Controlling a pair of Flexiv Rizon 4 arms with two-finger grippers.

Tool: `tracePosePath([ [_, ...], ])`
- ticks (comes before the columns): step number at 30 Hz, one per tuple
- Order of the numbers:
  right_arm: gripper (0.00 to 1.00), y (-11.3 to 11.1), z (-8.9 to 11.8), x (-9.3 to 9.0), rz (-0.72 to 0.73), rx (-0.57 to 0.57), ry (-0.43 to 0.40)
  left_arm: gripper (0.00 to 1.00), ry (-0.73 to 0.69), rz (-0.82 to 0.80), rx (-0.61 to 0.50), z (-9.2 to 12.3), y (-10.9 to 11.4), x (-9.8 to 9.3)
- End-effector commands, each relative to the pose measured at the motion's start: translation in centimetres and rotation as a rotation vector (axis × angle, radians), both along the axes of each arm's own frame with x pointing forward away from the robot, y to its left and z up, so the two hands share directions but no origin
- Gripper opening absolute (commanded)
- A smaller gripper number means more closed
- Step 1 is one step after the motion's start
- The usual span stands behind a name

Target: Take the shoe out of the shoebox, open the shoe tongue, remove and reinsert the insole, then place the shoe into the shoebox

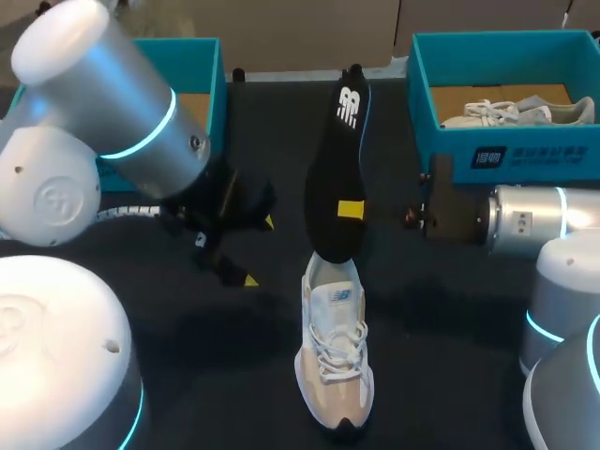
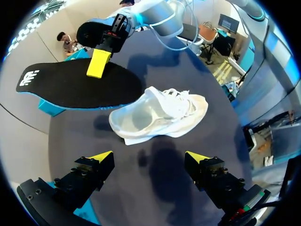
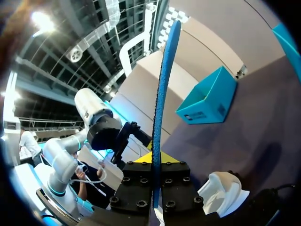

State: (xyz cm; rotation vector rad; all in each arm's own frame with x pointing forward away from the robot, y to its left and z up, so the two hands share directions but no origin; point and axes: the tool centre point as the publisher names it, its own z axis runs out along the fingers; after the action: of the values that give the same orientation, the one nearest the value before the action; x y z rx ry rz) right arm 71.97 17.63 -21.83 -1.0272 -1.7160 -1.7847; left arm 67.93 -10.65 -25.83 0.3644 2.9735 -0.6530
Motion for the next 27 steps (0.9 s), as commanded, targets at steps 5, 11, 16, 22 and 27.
tracePosePath([
  [5,0.0,0.6,-2.4,1.6,0.01,0.023,-0.006,1.0,-0.005,-0.015,-0.069,-5.1,-0.8,1.9],
  [11,0.0,0.8,-3.7,1.9,0.012,0.043,-0.021,1.0,0.033,-0.02,-0.116,-6.3,-1.4,2.9],
  [16,0.0,0.8,-3.7,1.9,0.012,0.043,-0.021,1.0,0.033,-0.02,-0.116,-6.3,-1.4,2.9],
  [22,0.0,0.8,-3.7,1.9,0.012,0.043,-0.021,1.0,0.033,-0.02,-0.116,-6.3,-1.4,2.9],
  [27,0.0,0.8,-4.7,1.9,0.01,0.047,-0.041,1.0,0.065,0.012,-0.144,-7.9,-2.2,2.5],
])
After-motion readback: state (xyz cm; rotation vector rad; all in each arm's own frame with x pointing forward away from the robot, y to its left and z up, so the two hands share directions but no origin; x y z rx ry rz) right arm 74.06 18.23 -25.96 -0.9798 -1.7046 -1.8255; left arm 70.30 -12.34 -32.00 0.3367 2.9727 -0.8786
